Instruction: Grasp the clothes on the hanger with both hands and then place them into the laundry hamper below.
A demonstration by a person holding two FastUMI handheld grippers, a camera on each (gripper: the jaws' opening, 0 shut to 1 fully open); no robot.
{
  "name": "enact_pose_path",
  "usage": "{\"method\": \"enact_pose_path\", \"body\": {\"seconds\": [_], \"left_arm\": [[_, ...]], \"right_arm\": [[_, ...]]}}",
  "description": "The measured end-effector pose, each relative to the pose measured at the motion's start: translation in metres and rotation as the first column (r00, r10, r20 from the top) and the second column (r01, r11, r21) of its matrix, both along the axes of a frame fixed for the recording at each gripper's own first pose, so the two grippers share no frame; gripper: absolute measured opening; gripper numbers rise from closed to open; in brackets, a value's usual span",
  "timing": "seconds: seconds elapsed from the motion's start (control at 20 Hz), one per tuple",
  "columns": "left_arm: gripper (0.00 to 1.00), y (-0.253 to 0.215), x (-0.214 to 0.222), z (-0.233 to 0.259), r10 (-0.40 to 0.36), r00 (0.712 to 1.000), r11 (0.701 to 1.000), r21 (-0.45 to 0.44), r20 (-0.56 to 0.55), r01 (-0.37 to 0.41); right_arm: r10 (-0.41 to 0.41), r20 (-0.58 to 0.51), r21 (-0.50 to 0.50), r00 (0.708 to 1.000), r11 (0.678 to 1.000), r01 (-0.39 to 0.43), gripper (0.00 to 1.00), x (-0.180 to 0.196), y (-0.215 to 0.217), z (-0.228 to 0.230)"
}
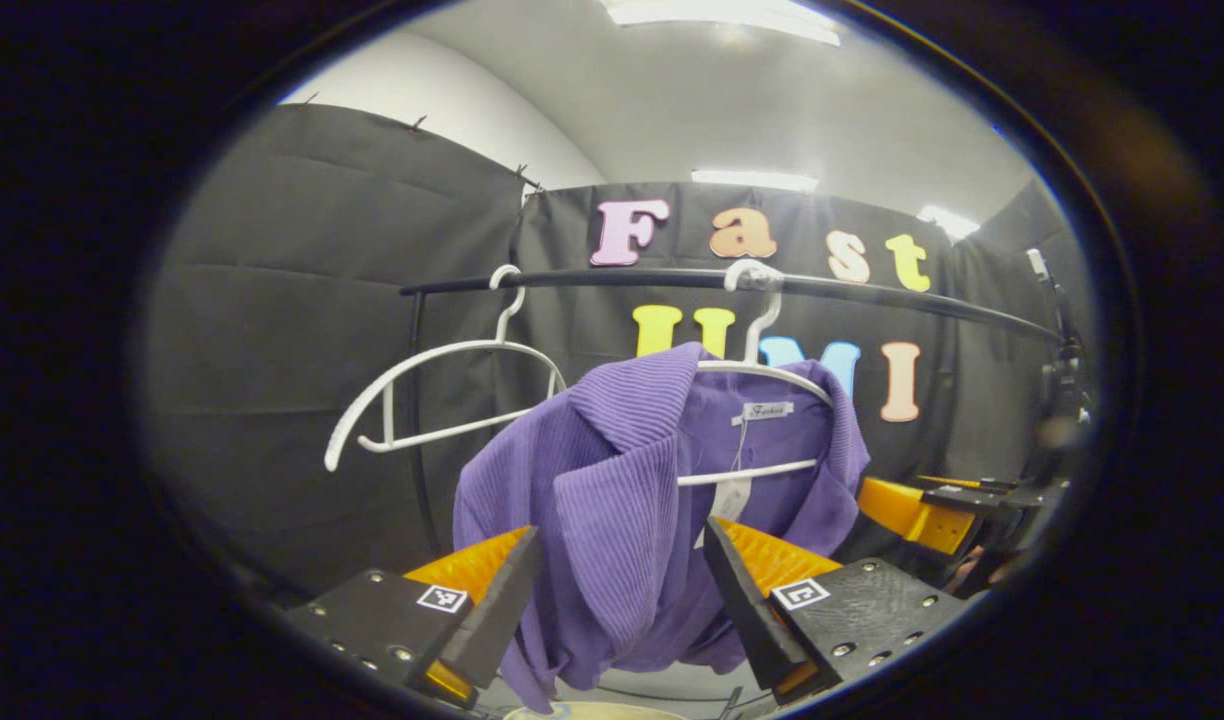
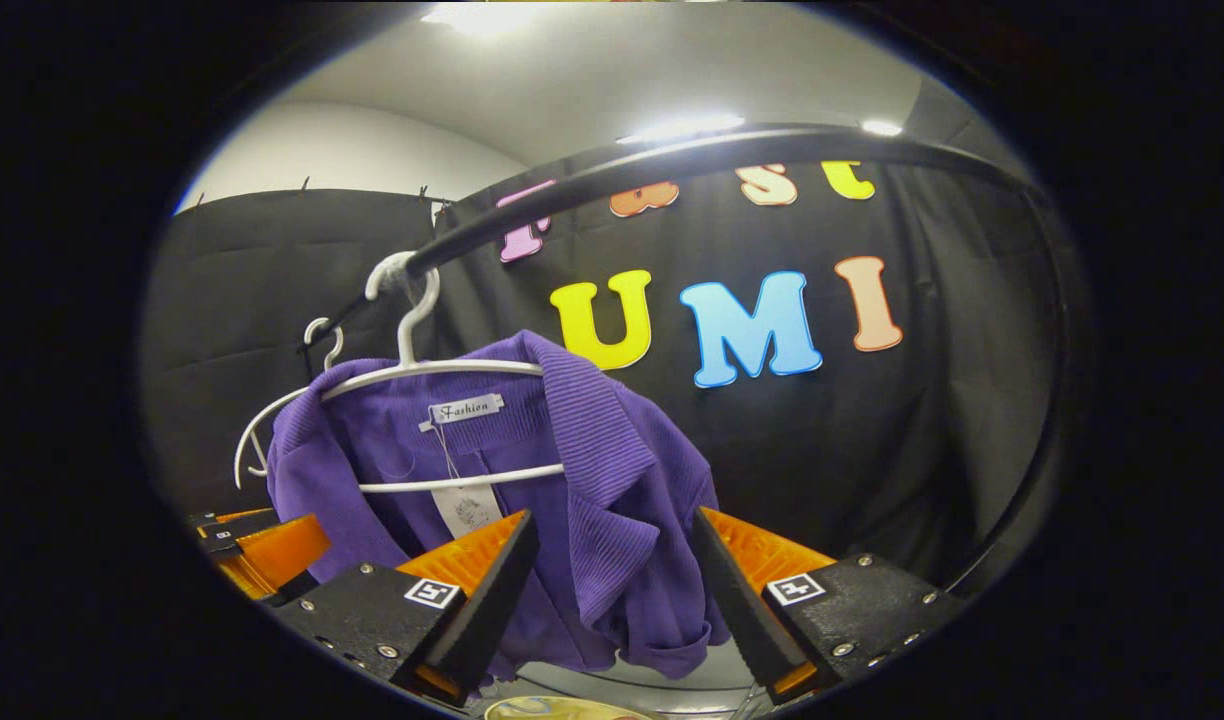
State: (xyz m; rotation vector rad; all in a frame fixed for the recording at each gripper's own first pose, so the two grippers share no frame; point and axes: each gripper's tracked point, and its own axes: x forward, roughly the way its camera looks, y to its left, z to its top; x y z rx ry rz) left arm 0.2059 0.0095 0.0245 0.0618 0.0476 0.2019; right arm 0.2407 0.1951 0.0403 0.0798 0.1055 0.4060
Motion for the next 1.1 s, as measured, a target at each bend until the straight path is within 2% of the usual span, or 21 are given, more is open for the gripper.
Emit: {"method": "enact_pose_path", "body": {"seconds": [0.1,0.15,0.2,0.3,0.65,0.75,0.8,0.85,0.9,0.95,1.0,1.05,1.1], "left_arm": [[0.94,0.000,0.015,-0.005,0.021,1.000,0.999,-0.035,-0.001,-0.021],[0.94,-0.001,0.021,-0.006,0.028,1.000,0.998,-0.057,0.007,-0.027],[1.00,0.001,0.025,-0.005,0.043,0.999,0.996,-0.074,0.013,-0.042],[1.00,0.005,0.037,-0.009,0.081,0.997,0.993,-0.088,0.014,-0.080],[0.99,0.011,0.052,-0.015,0.170,0.986,0.985,-0.025,0.001,-0.169],[0.67,0.022,0.052,-0.015,0.223,0.975,0.975,-0.008,0.001,-0.223],[0.51,0.018,0.053,-0.018,0.194,0.981,0.981,-0.017,-0.006,-0.194],[0.58,0.013,0.052,-0.020,0.167,0.986,0.986,-0.025,-0.011,-0.167],[0.46,0.018,0.047,-0.018,0.186,0.982,0.982,-0.012,-0.002,-0.186],[0.34,0.024,0.045,-0.014,0.208,0.978,0.978,-0.007,0.018,-0.208],[0.22,0.018,0.041,-0.014,0.189,0.982,0.982,-0.009,0.022,-0.189],[0.22,0.011,0.043,-0.016,0.164,0.986,0.986,-0.010,0.019,-0.164],[0.10,0.008,0.042,-0.014,0.158,0.987,0.987,-0.003,0.018,-0.158]], "right_arm": [[0.001,0.007,-0.003,1.000,1.000,-0.001,0.95,0.016,0.004,-0.003],[0.005,0.012,0.000,1.000,1.000,-0.005,0.95,0.023,0.007,-0.004],[0.011,0.014,0.006,1.000,1.000,-0.011,0.94,0.031,0.010,-0.004],[0.026,0.011,0.015,1.000,1.000,-0.026,0.95,0.041,0.015,-0.007],[0.042,0.017,0.033,0.999,0.999,-0.043,0.95,0.070,0.022,-0.015],[0.067,0.012,0.030,0.998,0.997,-0.067,0.91,0.070,0.027,-0.019],[0.083,0.015,0.037,0.996,0.996,-0.084,0.88,0.068,0.030,-0.018],[0.092,0.020,0.043,0.996,0.995,-0.093,0.82,0.068,0.031,-0.017],[0.088,0.021,0.045,0.996,0.995,-0.089,0.75,0.069,0.028,-0.018],[0.084,0.019,0.045,0.996,0.995,-0.084,0.59,0.071,0.024,-0.020],[0.086,0.015,0.051,0.996,0.995,-0.087,0.52,0.076,0.024,-0.019],[0.091,0.010,0.062,0.996,0.994,-0.091,0.36,0.079,0.023,-0.017],[0.098,0.006,0.079,0.995,0.992,-0.098,0.29,0.080,0.022,-0.017]]}}
